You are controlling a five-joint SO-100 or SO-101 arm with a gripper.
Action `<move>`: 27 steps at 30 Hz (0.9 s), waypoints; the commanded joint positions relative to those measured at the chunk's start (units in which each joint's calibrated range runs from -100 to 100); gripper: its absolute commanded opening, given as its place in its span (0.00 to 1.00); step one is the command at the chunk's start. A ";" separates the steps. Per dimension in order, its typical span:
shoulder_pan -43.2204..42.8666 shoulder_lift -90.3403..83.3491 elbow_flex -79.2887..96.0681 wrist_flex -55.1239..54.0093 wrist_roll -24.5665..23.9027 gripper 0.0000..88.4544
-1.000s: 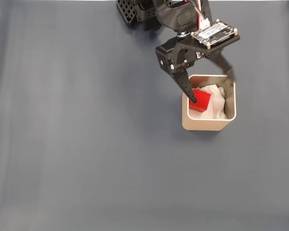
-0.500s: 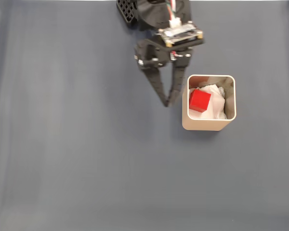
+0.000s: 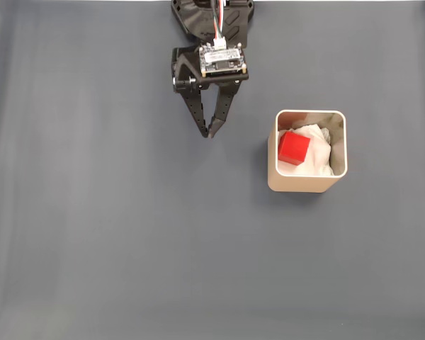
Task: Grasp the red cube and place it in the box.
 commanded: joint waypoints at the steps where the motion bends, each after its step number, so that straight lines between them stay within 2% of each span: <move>1: 0.39 -4.45 3.54 0.23 0.34 0.00; 10: 1.53 -10.25 13.21 3.43 0.78 0.00; 27: 1.60 -13.02 13.75 23.29 1.07 0.00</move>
